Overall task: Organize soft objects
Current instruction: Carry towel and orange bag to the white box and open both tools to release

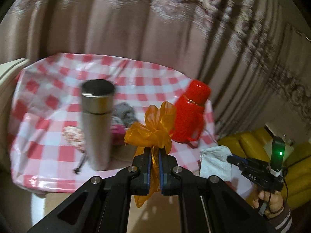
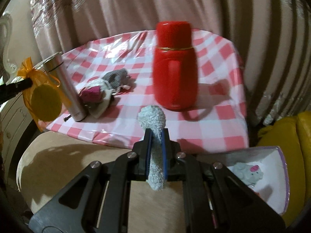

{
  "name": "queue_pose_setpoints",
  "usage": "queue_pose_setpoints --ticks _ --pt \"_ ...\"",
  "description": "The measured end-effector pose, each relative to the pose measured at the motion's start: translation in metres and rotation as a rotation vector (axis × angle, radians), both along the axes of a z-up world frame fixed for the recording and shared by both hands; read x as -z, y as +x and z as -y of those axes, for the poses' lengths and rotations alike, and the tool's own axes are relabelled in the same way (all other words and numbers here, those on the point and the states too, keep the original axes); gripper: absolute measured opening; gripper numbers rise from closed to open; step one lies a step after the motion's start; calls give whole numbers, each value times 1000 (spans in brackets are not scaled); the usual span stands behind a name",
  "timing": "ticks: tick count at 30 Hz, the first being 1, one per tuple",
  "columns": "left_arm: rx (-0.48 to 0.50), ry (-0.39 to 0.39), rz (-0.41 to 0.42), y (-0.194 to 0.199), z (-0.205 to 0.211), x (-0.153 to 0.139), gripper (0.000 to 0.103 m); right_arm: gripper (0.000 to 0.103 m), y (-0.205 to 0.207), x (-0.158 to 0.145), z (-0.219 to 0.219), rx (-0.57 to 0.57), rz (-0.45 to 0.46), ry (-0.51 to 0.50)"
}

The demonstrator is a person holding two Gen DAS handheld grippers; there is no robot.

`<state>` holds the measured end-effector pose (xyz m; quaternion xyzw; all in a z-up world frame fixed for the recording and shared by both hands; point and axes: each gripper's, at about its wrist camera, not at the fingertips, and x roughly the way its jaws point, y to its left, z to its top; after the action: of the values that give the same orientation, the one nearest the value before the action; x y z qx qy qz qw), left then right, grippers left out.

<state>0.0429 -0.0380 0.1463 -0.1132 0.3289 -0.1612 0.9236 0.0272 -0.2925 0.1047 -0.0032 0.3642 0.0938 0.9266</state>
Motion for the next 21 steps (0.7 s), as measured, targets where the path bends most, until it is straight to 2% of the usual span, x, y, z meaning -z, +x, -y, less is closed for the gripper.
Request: queue_pose_setpoints --ticks 11,21 --pt "234 -12 -39 16 118 8 7 12 -32 -11 87 193 21 14" --pt "447 6 -108 11 225 30 7 13 -52 6 164 386 -59 68"
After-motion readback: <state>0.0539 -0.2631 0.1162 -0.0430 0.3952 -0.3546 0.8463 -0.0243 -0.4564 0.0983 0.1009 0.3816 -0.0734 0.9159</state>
